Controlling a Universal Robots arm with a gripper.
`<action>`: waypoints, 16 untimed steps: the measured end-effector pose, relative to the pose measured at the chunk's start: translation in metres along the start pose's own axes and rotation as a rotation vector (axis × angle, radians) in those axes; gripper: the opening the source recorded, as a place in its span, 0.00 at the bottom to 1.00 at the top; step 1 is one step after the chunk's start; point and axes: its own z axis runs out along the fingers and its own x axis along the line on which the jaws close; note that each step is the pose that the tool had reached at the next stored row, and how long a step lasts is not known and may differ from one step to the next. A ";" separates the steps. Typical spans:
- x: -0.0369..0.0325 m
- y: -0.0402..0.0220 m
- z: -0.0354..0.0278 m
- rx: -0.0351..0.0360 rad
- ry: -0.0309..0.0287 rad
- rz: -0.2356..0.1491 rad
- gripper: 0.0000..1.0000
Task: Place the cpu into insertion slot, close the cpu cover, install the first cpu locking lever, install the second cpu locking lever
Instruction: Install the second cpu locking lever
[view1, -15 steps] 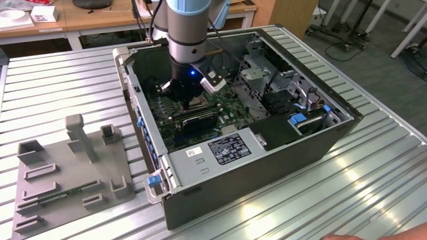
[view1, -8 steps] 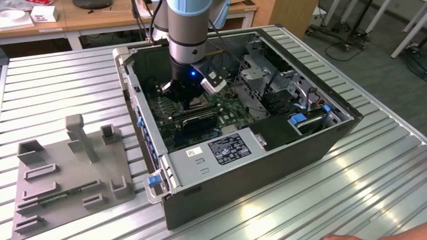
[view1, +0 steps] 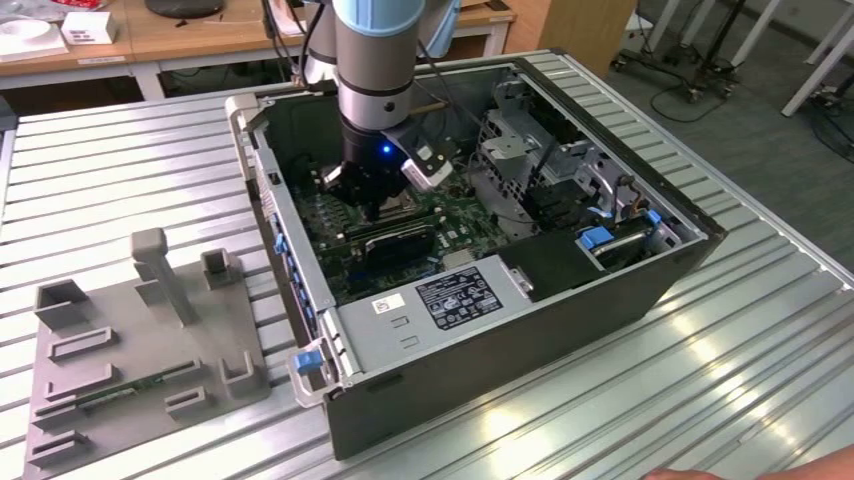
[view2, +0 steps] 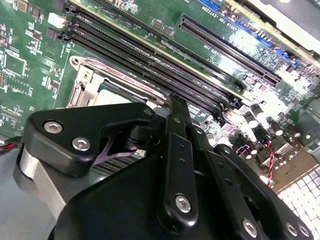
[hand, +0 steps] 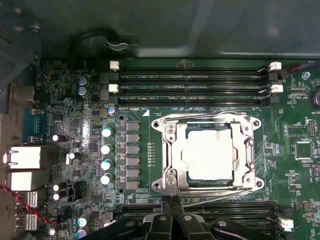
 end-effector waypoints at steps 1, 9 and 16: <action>0.0000 -0.0001 0.0006 0.0001 -0.0002 0.000 0.11; 0.0004 -0.0003 0.0041 -0.0088 -0.0048 0.000 0.11; 0.0038 -0.0008 0.0077 -0.0193 -0.0132 -0.001 0.11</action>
